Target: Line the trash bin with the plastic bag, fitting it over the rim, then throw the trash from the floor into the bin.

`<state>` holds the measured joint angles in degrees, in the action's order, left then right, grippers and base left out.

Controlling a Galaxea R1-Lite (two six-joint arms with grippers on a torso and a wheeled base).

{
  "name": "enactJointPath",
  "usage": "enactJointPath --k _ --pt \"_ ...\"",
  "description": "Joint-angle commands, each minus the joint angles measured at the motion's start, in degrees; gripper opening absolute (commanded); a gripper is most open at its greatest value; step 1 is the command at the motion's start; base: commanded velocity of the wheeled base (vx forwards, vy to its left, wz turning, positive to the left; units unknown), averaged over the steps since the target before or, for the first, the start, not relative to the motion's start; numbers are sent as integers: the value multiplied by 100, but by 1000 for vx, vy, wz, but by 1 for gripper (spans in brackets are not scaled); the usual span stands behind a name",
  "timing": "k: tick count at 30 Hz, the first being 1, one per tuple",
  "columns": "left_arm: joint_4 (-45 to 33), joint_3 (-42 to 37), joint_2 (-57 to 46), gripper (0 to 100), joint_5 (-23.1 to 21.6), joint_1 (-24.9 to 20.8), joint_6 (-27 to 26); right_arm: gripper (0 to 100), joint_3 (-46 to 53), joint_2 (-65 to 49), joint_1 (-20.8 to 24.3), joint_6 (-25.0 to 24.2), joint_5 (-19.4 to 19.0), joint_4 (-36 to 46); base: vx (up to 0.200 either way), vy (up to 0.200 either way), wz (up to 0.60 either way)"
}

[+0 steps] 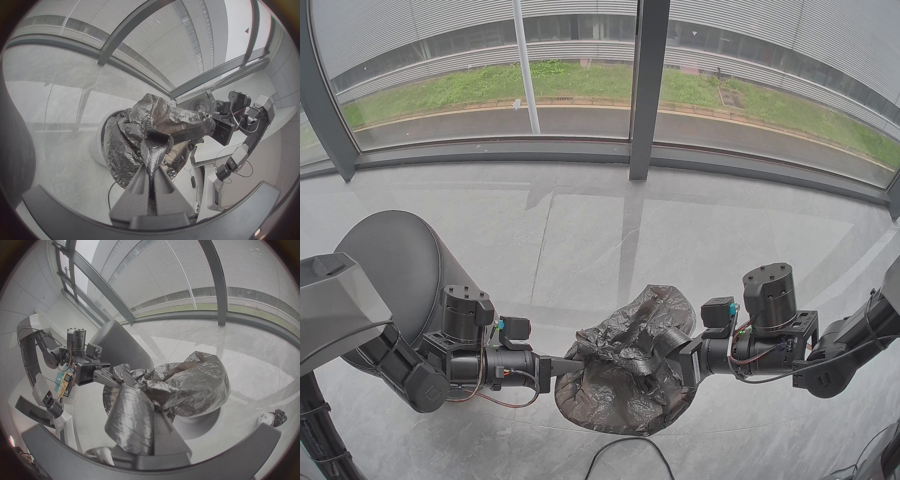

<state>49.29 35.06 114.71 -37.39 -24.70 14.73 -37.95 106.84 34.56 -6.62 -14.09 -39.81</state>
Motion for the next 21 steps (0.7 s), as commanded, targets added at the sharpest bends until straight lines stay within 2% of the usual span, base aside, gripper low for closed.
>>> enactJointPath --k 1,7,10,13,14,18,21 --pt "116 -8 420 0 -14 70 13 0 -63 338 -2 -32 -59 149 0 0 0" --pt "239 -8 491 0 -163 70 4 0 -151 241 -2 -173 -138 712 0 0 0" --pt "248 -61 324 0 -471 88 13 0 -336 92 7 -560 -313 1318 0 0 0" --pt "248 -122 174 0 -533 97 39 0 -441 39 7 -674 -454 1600 0 0 0" --pt "239 -298 -125 0 -700 114 232 0 -679 12 16 -806 -647 2057 0 0 0" --pt "239 -570 -423 0 -963 114 549 0 -942 21 24 -859 -674 2505 0 0 0" --pt "239 -737 -547 0 -1139 123 663 0 -1232 -111 16 -859 -683 3428 0 0 0"
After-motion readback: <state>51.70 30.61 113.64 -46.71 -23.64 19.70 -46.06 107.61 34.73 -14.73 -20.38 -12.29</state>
